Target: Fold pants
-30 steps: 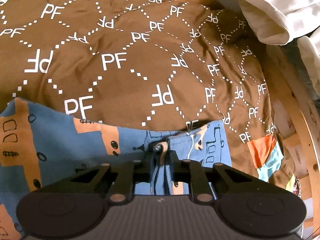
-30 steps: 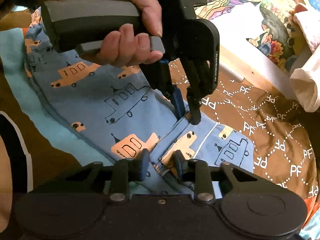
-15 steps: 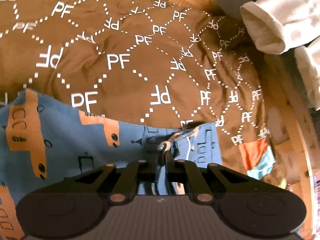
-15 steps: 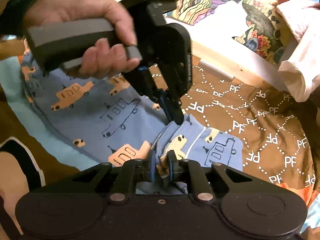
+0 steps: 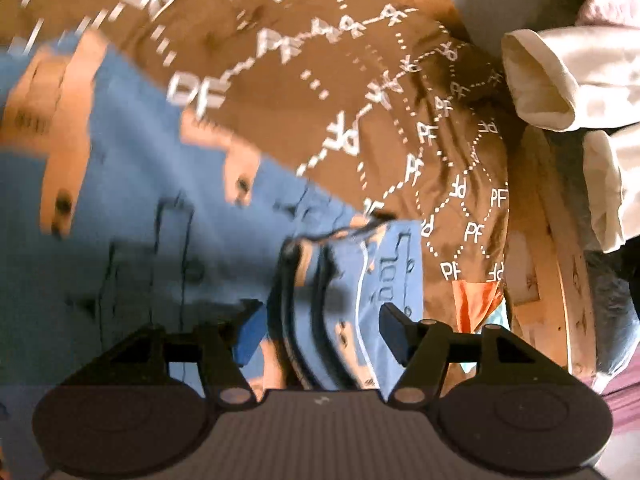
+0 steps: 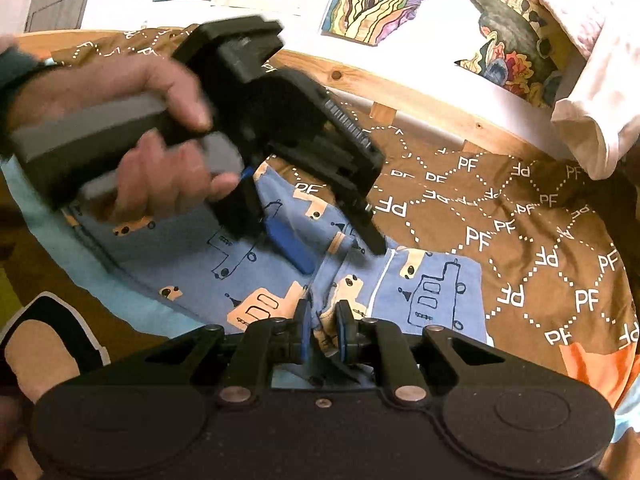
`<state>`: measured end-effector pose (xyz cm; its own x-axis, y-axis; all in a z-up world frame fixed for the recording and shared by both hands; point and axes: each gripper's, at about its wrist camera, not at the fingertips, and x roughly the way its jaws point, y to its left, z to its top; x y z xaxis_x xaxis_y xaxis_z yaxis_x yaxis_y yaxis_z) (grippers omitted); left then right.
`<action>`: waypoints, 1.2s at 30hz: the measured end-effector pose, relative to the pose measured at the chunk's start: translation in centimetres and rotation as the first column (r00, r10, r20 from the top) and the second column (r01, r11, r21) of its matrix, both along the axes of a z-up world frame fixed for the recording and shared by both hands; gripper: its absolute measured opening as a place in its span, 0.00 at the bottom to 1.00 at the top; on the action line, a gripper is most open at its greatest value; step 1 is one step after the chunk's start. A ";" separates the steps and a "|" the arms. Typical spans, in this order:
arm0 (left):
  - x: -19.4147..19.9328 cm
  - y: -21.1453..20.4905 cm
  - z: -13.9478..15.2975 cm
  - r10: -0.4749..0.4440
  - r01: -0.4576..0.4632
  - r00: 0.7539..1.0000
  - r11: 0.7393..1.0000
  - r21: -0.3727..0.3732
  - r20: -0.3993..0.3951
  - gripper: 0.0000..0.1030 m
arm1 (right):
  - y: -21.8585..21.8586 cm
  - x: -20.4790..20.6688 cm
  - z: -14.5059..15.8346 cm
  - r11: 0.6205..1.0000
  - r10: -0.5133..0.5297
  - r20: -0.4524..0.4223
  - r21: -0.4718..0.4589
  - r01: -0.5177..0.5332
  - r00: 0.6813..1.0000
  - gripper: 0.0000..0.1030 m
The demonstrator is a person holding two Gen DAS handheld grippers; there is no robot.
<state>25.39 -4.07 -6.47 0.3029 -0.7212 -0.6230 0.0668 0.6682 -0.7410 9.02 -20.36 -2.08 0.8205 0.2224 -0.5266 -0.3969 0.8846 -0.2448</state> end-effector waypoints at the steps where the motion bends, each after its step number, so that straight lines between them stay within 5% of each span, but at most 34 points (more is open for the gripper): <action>1: -0.2 0.0 -0.3 0.008 -0.008 1.000 1.000 -0.007 0.000 0.66 | 0.0 -0.1 0.0 1.000 0.001 0.000 0.001 -0.001 1.000 0.13; 4: -0.3 -0.1 -0.3 0.028 -0.028 1.000 1.000 -0.011 0.014 0.61 | 0.0 -0.1 0.1 1.000 0.004 -0.003 0.003 -0.004 1.000 0.13; 5: -0.2 -0.2 -0.2 0.032 -0.032 0.999 0.999 -0.001 0.020 0.49 | 0.0 -0.1 0.0 1.000 0.006 -0.004 0.001 -0.006 1.000 0.13; 6: -0.2 -0.4 -0.1 0.033 -0.034 0.999 0.999 0.028 0.029 0.26 | 0.0 -0.1 0.0 1.000 0.008 -0.006 -0.001 -0.008 1.000 0.13; 9: -0.5 -0.5 0.0 0.038 -0.040 0.999 0.998 0.053 0.037 0.13 | 0.0 0.0 -0.2 1.000 0.010 -0.016 -0.006 -0.010 1.000 0.13; 12: -0.9 -0.2 0.7 0.037 -0.040 0.997 0.998 0.050 0.070 0.09 | 0.1 0.0 -0.3 1.000 0.013 -0.023 -0.012 -0.013 1.000 0.13; 27: -3.9 5.3 7.2 -0.095 0.015 0.960 0.957 0.290 0.263 0.08 | 5.5 -0.6 2.4 0.982 0.184 -0.019 0.033 -0.184 0.983 0.13; 33: -3.6 8.3 5.1 -0.081 -0.007 0.970 0.934 0.358 0.229 0.08 | 9.5 0.8 1.4 0.965 0.262 -0.075 0.028 -0.261 0.962 0.13; 36: -3.3 9.7 3.2 -0.050 -0.014 0.979 0.949 0.315 0.195 0.12 | 10.7 1.6 0.0 0.958 0.287 -0.137 0.026 -0.286 0.948 0.14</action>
